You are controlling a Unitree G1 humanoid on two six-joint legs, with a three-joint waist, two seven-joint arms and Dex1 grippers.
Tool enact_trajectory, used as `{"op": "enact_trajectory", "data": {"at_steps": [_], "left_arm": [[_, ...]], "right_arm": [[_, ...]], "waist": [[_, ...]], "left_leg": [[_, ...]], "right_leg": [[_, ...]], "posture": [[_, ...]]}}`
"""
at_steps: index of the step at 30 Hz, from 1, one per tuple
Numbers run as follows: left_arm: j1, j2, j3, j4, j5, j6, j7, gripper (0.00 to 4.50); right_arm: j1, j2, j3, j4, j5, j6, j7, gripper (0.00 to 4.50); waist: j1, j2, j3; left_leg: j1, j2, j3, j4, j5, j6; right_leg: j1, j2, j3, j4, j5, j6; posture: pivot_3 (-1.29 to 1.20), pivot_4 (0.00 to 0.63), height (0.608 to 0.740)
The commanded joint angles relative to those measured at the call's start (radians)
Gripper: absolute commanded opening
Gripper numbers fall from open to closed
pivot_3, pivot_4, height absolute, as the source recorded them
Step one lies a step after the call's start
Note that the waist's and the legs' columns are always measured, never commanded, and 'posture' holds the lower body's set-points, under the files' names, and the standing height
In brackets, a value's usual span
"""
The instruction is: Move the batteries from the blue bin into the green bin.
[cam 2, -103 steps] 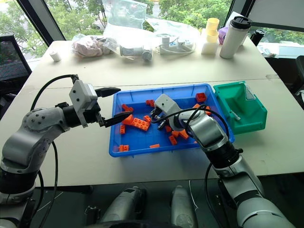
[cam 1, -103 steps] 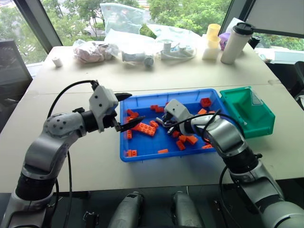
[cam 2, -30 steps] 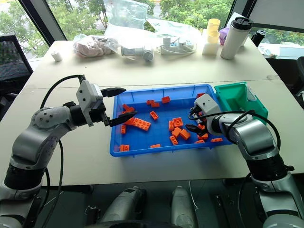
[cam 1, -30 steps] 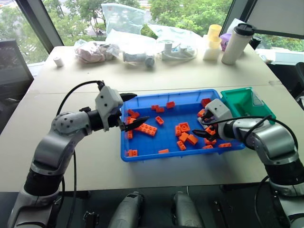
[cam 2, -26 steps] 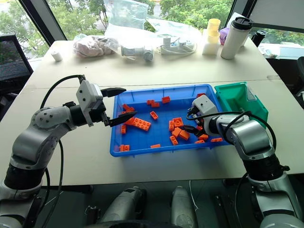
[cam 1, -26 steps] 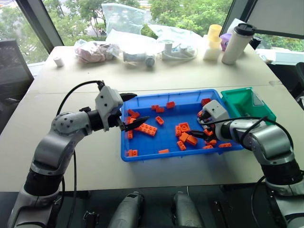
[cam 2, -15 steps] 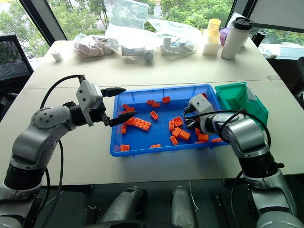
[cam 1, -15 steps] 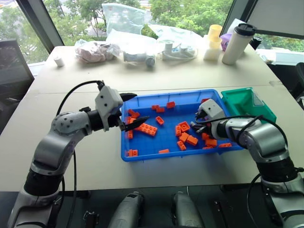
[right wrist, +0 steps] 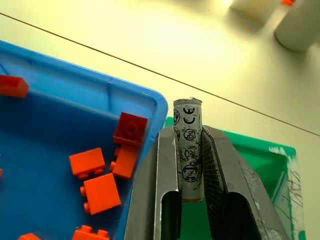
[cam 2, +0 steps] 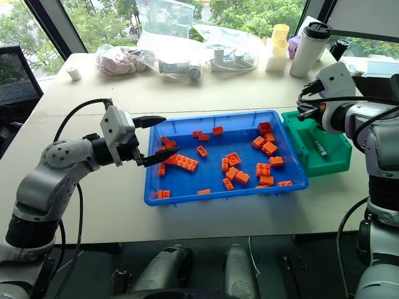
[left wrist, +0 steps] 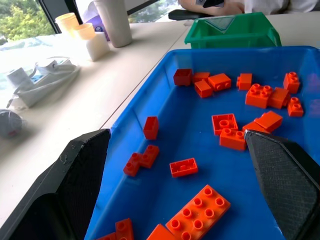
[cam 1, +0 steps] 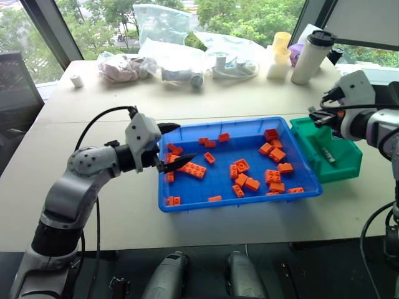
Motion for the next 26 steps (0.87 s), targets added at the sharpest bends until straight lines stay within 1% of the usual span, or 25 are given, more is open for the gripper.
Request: {"op": "enact_trajectory", "data": {"at_steps": [1, 4, 6, 7, 13, 20, 22, 24, 26], "left_arm": [[-0.039, -0.004, 0.007, 0.015, -0.005, -0.027, -0.017, 4.5], [-0.046, -0.01, 0.001, 0.025, -0.004, -0.03, -0.024, 4.5], [-0.049, -0.014, -0.002, 0.025, -0.006, -0.028, -0.029, 4.5], [-0.048, -0.015, -0.003, 0.024, -0.007, -0.027, -0.032, 4.5], [-0.042, -0.009, -0.005, 0.019, -0.008, -0.019, -0.054, 4.5], [-0.028, 0.01, 0.016, 0.008, -0.02, -0.006, -0.069, 4.5], [-0.022, 0.016, 0.024, 0.002, -0.025, 0.003, -0.07, 4.5], [-0.017, 0.019, 0.026, -0.007, -0.025, 0.009, -0.068, 4.5], [-0.014, 0.012, 0.033, -0.023, -0.045, 0.031, -0.057, 4.5]], "right_arm": [[0.103, -0.067, -0.034, 0.044, -0.033, -0.094, 0.04, 0.04], [0.151, -0.061, -0.039, 0.049, -0.025, -0.129, 0.056, 0.04], [0.181, -0.055, -0.042, 0.044, -0.017, -0.14, 0.07, 1.08], [0.191, -0.054, -0.043, 0.04, -0.017, -0.146, 0.073, 1.43], [0.194, -0.075, -0.053, 0.009, -0.025, -0.193, 0.084, 4.48], [0.15, -0.104, -0.108, -0.061, 0.058, -0.202, 0.182, 4.48], [0.202, -0.122, -0.116, -0.153, 0.098, -0.26, 0.271, 4.48], [0.25, -0.132, -0.12, -0.25, 0.155, -0.268, 0.343, 4.48], [0.261, -0.112, -0.126, -0.298, 0.191, -0.263, 0.351, 4.48]], "waist": [[0.002, 0.0, 0.0], [-0.001, 0.0, 0.0], [-0.006, 0.001, 0.0], [-0.007, 0.001, 0.0], [-0.002, 0.001, 0.0], [0.0, 0.001, 0.0], [0.001, 0.001, 0.0], [0.003, 0.001, 0.0], [0.002, 0.001, 0.0]], "left_leg": [[0.0, 0.0, 0.0, 0.0, 0.0, 0.0], [0.0, 0.0, 0.001, 0.0, 0.0, 0.0], [0.0, 0.0, 0.002, 0.0, 0.0, 0.0], [0.0, 0.0, 0.001, 0.0, 0.0, 0.0], [0.0, 0.0, 0.001, 0.0, 0.0, 0.0], [0.0, 0.0, 0.001, 0.0, 0.0, 0.0], [0.0, 0.0, 0.001, 0.0, 0.0, 0.0], [0.0, 0.001, 0.001, 0.0, -0.001, 0.001], [0.0, 0.001, 0.0, 0.0, -0.001, 0.002]], "right_leg": [[0.0, 0.0, 0.0, 0.0, 0.0, 0.0], [0.0, 0.0, 0.001, 0.0, 0.0, 0.0], [-0.001, 0.0, 0.002, 0.001, 0.0, 0.0], [-0.001, 0.0, 0.002, 0.001, 0.0, 0.0], [-0.001, 0.0, 0.002, 0.001, 0.0, 0.0], [-0.001, 0.0, 0.002, 0.001, 0.0, 0.0], [0.0, 0.0, 0.002, 0.0, 0.0, 0.0], [0.0, 0.001, 0.001, 0.0, 0.0, 0.0], [0.0, 0.001, 0.001, 0.0, 0.0, 0.0]], "posture": [[0.0, 0.15, 0.74], [0.0, 0.15, 0.74], [0.0, 0.15, 0.74], [0.0, 0.15, 0.74], [0.0, 0.15, 0.74], [0.0, 0.15, 0.74], [0.0, 0.15, 0.74], [0.0, 0.15, 0.74], [0.0, 0.15, 0.74]]}}
